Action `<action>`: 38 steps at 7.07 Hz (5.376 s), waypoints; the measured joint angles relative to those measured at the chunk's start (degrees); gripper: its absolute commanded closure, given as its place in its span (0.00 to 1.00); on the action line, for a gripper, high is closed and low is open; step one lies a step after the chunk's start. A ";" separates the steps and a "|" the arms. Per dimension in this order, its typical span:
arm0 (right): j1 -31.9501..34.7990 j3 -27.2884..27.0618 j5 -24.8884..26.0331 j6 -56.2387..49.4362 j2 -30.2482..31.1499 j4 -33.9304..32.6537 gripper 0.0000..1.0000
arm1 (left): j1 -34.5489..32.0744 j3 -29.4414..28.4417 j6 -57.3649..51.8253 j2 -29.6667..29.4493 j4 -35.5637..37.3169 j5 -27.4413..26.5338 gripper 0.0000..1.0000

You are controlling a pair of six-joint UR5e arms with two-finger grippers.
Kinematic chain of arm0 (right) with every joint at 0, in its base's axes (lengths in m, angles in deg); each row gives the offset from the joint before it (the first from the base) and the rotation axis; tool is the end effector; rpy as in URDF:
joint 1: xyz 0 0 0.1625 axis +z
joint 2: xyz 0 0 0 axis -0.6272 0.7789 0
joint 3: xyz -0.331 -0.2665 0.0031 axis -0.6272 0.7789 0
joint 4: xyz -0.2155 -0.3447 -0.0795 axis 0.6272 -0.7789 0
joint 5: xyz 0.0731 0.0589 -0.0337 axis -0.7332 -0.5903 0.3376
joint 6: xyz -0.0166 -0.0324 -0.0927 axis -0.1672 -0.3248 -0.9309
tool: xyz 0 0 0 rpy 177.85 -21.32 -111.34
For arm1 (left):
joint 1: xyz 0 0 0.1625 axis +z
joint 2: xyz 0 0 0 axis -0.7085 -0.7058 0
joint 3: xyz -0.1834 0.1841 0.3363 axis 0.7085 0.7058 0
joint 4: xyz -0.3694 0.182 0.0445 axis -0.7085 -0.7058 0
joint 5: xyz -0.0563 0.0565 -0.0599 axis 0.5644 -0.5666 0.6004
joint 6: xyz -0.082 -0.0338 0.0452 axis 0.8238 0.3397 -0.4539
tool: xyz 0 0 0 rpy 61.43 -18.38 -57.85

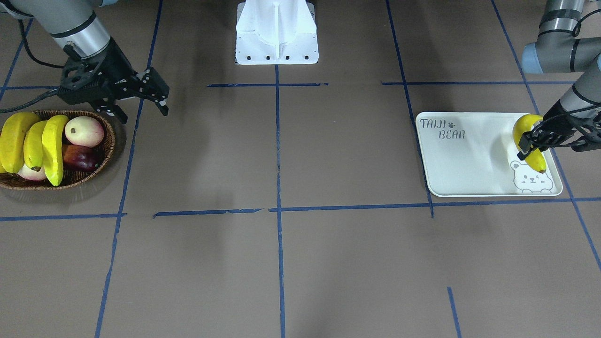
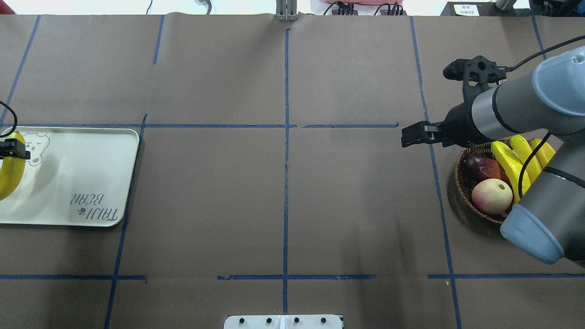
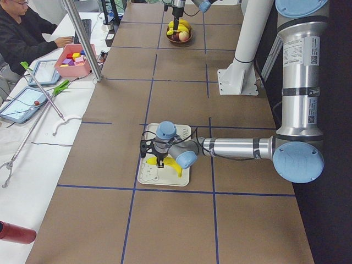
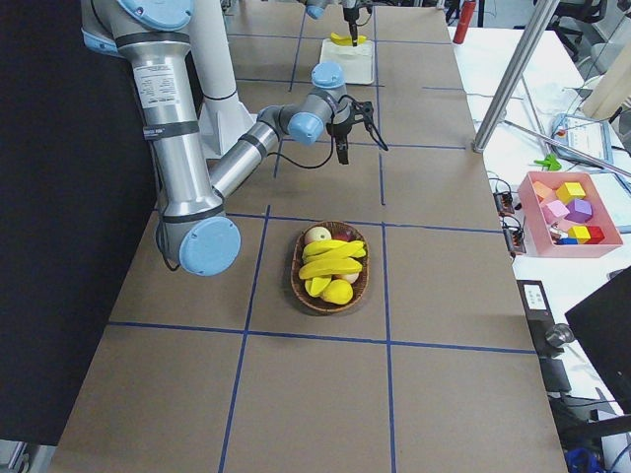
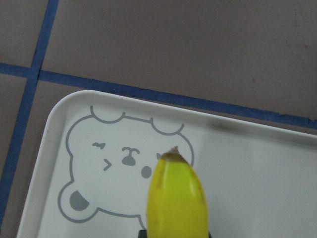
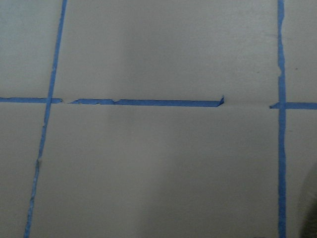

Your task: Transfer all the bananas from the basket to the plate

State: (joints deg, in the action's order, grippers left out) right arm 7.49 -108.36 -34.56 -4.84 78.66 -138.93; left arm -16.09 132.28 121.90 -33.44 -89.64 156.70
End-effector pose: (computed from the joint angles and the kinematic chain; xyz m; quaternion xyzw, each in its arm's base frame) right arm -0.2853 -0.4287 0.2992 0.1105 -0.4531 0.0074 0.8845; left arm 0.1645 -0.4660 0.6433 0.0663 0.4050 -0.1053 0.9058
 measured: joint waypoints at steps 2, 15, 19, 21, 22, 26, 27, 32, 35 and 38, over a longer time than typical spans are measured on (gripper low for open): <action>4.27 0.32 -2.14 -6.84 3.29 -0.07 0.00 | 0.08 -0.29 -0.23 -0.37 0.07 -0.13 0.00; 18.90 12.55 -16.40 -42.59 21.74 0.53 0.00 | -3.92 3.46 0.42 -1.96 3.45 7.27 0.00; 17.52 15.15 -16.41 -42.73 21.76 0.51 0.27 | -3.85 3.88 0.42 -1.97 3.42 7.22 0.00; 16.57 15.36 -16.33 -42.56 21.67 0.56 0.82 | -3.84 3.94 0.42 -1.97 3.44 7.25 0.00; 16.28 15.32 -16.30 -42.64 21.67 0.62 0.95 | -3.84 3.95 0.42 -1.97 3.46 7.25 0.00; 17.71 12.09 -16.18 -43.25 23.22 0.59 1.00 | -3.84 4.26 0.42 -2.02 3.51 7.47 0.00; 19.89 8.62 -16.11 -43.33 25.26 0.28 1.00 | -3.84 4.37 0.45 -2.12 3.53 7.50 0.00; 26.09 1.17 -17.21 -36.63 17.23 -1.29 0.99 | -3.80 5.60 5.88 -4.79 3.39 8.08 0.00; 13.39 2.01 -19.10 -2.24 -1.42 0.72 0.98 | -1.76 7.47 26.95 -14.61 0.78 9.95 0.00; -4.20 3.28 -6.01 15.78 -10.60 9.95 0.98 | 4.82 7.42 49.47 -23.01 -13.39 9.76 0.01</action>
State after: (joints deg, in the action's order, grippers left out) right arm 3.29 -105.08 -40.57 10.94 68.06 -128.98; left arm -11.26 139.70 171.37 -56.44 -103.03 166.46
